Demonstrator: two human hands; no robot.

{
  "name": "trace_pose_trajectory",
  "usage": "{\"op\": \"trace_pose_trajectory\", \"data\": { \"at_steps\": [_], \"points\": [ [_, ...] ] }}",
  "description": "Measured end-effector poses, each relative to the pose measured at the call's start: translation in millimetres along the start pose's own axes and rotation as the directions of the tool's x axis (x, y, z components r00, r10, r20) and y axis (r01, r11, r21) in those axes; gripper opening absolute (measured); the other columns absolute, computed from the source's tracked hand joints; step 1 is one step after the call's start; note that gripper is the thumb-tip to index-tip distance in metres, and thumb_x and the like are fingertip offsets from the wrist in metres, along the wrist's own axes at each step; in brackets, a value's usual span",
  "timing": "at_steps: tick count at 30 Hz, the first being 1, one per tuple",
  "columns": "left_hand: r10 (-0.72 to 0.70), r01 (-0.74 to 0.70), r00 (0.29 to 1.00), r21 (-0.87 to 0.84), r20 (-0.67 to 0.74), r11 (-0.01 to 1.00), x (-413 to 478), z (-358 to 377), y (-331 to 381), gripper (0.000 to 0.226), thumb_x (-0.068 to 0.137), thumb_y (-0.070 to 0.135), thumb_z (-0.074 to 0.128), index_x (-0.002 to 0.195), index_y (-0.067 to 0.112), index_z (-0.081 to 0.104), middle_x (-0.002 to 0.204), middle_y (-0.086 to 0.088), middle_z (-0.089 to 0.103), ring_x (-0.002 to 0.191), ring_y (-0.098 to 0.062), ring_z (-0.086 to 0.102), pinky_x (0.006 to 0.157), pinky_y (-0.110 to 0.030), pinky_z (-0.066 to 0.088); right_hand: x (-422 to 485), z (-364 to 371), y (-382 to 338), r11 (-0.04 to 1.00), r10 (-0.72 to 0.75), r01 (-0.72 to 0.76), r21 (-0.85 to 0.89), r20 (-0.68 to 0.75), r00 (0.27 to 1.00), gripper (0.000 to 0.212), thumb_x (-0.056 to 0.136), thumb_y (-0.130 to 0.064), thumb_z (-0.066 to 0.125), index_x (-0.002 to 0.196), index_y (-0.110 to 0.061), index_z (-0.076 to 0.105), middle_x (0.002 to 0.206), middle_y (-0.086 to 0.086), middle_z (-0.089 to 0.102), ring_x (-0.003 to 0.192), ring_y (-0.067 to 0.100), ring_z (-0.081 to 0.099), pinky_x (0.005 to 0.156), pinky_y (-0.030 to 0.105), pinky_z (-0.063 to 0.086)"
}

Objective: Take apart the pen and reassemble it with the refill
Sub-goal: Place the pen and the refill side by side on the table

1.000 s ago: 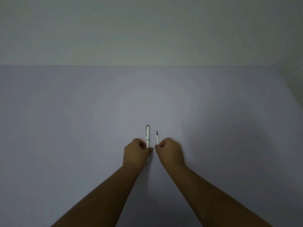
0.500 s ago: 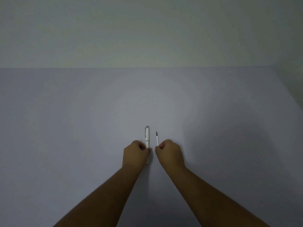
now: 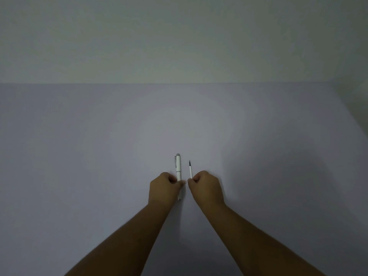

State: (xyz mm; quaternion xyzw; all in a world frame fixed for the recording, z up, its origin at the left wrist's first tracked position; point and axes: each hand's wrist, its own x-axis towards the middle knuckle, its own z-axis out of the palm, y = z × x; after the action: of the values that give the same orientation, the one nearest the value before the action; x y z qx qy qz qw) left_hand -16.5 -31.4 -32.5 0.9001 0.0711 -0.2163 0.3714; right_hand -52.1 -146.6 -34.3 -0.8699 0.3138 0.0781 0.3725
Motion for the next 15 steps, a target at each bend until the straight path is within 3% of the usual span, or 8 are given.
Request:
{"op": "trace_pose_trajectory", "data": {
  "at_steps": [6, 12, 15],
  "points": [
    [-0.013, 0.013, 1.0, -0.012, 0.004, 1.0, -2.3, -2.7, -2.1, 0.023, 0.08, 0.034, 0.07, 0.088, 0.015, 0.061, 0.078, 0.004, 0.06, 0.065, -0.006, 0.053, 0.052, -0.01, 0.034, -1.2, -2.0, 0.8, 1.0, -0.001, 0.001, 0.015, -0.004, 1.0, 0.019, 0.084, -0.03, 0.06, 0.089, -0.012, 0.064, 0.087, 0.006, 0.069, 0.072, 0.018, 0.059, 0.066, 0.026, 0.048],
    [-0.021, 0.021, 1.0, -0.008, -0.007, 1.0, -4.8, -3.3, -5.0, 0.03, 0.079, 0.036, 0.071, 0.095, 0.013, 0.063, 0.082, 0.003, 0.061, 0.064, -0.003, 0.051, 0.052, -0.01, 0.031, -3.4, -4.5, 2.0, 1.0, -0.011, 0.011, 0.023, -0.008, 1.0, 0.02, 0.083, -0.03, 0.06, 0.088, -0.011, 0.064, 0.088, 0.007, 0.07, 0.08, 0.023, 0.063, 0.068, 0.024, 0.045],
    [-0.032, 0.032, 0.999, 0.004, 0.013, 0.999, -8.8, -5.5, -6.3, 0.037, 0.079, 0.038, 0.07, 0.102, 0.011, 0.062, 0.093, -0.002, 0.066, 0.076, -0.011, 0.055, 0.064, -0.017, 0.04, -6.4, -7.0, 2.2, 0.999, -0.009, 0.009, 0.031, 0.016, 1.0, 0.021, 0.084, -0.031, 0.06, 0.089, -0.011, 0.064, 0.088, 0.008, 0.07, 0.082, 0.025, 0.064, 0.07, 0.027, 0.047]
  ]
}}
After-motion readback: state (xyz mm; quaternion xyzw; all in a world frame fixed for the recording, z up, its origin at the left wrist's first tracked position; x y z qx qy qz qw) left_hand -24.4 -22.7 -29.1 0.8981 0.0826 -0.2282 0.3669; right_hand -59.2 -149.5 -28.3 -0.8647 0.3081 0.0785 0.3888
